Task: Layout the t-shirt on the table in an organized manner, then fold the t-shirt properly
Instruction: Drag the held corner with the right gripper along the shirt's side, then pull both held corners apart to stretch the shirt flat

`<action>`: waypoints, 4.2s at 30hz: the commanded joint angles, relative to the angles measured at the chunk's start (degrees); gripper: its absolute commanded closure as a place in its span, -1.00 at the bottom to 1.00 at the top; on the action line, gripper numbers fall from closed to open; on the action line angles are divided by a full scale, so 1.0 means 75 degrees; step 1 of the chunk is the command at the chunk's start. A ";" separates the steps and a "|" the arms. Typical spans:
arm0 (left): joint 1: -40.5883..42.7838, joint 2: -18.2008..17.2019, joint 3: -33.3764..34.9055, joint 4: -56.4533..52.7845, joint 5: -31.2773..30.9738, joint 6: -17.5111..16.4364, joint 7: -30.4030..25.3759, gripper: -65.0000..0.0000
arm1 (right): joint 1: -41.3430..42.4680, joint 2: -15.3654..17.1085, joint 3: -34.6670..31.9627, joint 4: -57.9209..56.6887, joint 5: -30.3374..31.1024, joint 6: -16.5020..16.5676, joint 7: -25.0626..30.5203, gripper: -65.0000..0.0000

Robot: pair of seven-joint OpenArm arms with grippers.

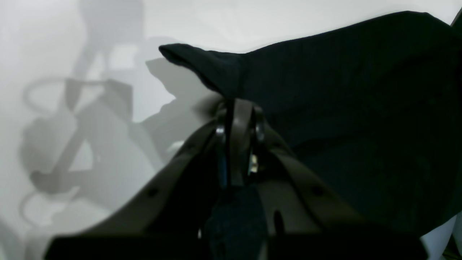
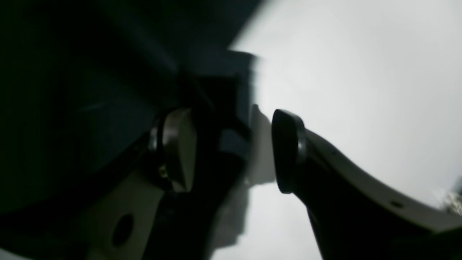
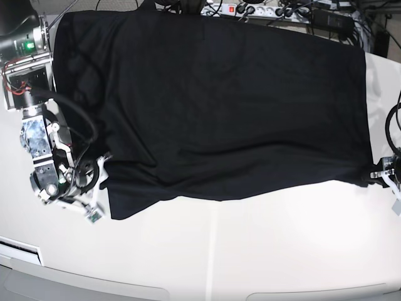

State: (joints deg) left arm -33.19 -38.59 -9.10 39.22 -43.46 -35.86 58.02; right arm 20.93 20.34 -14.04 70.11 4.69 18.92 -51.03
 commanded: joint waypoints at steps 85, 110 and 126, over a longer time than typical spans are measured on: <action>-0.0895 -0.0187 -0.0058 0.0105 0.0399 0.0376 -0.1556 1.00 | 0.2716 -0.1058 0.2565 -0.2908 0.1492 0.1719 0.3048 1.00; -0.2218 0.0743 -0.0055 0.0105 0.1335 0.0469 -0.2398 1.00 | 0.3646 -0.0656 0.0513 -0.2911 0.0702 0.0548 0.3182 1.00; -0.2594 0.0743 -0.0055 0.0105 0.1588 0.0589 -0.2538 1.00 | 0.4132 -0.0659 0.0408 -0.2911 0.0737 0.0478 0.3235 1.00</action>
State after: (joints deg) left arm -50.30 -32.18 -9.13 39.16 -30.59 -31.51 40.49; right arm 48.97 14.90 -11.20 47.05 9.65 22.87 -28.53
